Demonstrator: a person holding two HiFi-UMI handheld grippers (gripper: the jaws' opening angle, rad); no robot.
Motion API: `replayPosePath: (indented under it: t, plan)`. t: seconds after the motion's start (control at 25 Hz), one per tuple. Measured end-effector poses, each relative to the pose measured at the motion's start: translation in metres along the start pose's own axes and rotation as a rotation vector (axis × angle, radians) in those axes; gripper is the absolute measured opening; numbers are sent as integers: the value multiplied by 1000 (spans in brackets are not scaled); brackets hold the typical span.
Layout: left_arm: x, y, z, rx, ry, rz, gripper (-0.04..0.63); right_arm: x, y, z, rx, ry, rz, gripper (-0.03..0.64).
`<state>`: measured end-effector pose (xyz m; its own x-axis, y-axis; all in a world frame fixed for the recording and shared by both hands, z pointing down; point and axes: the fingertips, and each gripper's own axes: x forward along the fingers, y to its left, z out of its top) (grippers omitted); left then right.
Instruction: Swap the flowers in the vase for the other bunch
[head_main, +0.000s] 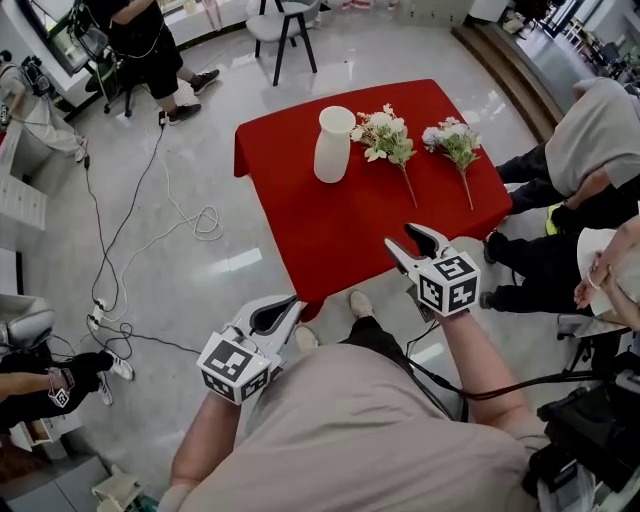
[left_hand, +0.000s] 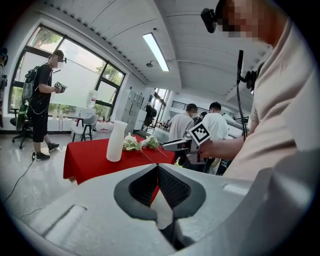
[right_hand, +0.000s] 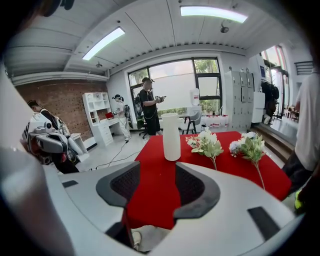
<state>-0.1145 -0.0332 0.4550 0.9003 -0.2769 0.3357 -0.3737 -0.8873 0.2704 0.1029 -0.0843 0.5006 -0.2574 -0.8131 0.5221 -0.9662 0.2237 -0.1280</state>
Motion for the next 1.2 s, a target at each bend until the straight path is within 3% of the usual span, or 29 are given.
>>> replayPosePath:
  t: [0.32,0.52,0.64,1.2]
  plan:
    - [17,2,12,-4,-10,21,8,7,-29,9,1,1,-1,224]
    - [29,1,25,-17,-19,47,8,18,-65,31,-56,0,-26,225]
    - [39,4,31,-28,-25,71,8,33,-90,42,-68,11,-22,258]
    - [79,11,55,-75,-35,237,8,134,-200,62,-14,166,43,312]
